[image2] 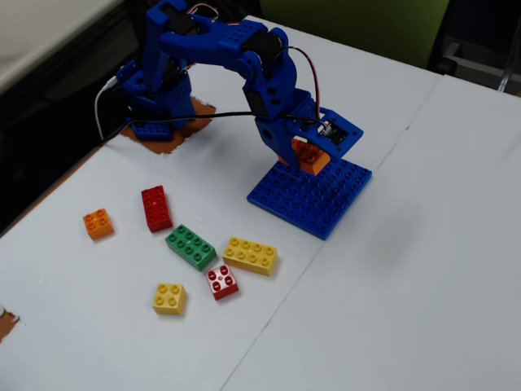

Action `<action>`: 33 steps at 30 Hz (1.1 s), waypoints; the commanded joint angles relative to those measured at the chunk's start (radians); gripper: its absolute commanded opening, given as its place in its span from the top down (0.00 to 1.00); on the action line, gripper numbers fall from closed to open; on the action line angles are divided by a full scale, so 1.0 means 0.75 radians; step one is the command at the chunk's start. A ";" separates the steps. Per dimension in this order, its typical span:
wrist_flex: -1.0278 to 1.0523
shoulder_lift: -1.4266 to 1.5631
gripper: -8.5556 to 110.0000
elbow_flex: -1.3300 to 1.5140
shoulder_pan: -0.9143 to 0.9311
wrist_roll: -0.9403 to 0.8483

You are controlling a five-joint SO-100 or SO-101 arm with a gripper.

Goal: Pick up the 2x4 orange block and go up the 8x8 blue block.

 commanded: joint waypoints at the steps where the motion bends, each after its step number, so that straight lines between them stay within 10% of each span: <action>1: -0.018 0.016 0.90 -0.076 -0.002 0.004; 33: -0.004 0.016 0.90 -0.076 -0.002 -0.008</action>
